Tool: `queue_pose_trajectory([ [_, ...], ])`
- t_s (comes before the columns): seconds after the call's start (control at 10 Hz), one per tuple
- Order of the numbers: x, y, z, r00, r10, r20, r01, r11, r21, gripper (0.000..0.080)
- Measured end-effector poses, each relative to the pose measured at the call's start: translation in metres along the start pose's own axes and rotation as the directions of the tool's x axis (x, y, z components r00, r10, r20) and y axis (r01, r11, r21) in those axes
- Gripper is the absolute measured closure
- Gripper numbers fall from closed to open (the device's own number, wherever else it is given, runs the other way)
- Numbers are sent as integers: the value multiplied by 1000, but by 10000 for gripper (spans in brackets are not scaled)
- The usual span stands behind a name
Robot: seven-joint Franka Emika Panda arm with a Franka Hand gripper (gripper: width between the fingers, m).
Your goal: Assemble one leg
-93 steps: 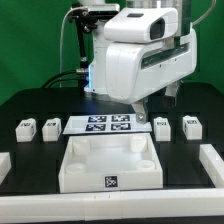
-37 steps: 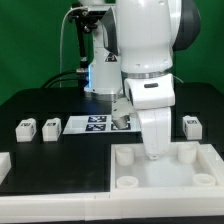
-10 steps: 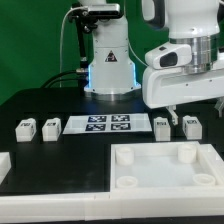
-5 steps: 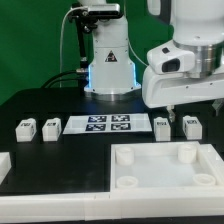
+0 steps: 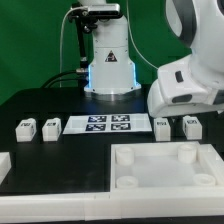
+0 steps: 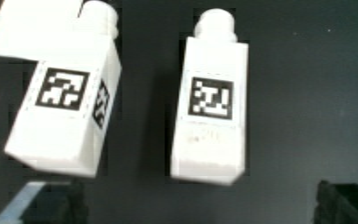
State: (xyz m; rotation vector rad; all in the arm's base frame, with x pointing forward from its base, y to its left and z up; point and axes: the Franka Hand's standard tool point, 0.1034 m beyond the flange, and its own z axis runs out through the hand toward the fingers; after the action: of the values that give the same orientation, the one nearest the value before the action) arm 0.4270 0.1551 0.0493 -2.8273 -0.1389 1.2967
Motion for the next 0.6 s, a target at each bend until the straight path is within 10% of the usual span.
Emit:
queue_pose_trajectory([
  [0.6, 5, -9, 32, 1000, 26, 10, -26, 1000, -12, 151],
])
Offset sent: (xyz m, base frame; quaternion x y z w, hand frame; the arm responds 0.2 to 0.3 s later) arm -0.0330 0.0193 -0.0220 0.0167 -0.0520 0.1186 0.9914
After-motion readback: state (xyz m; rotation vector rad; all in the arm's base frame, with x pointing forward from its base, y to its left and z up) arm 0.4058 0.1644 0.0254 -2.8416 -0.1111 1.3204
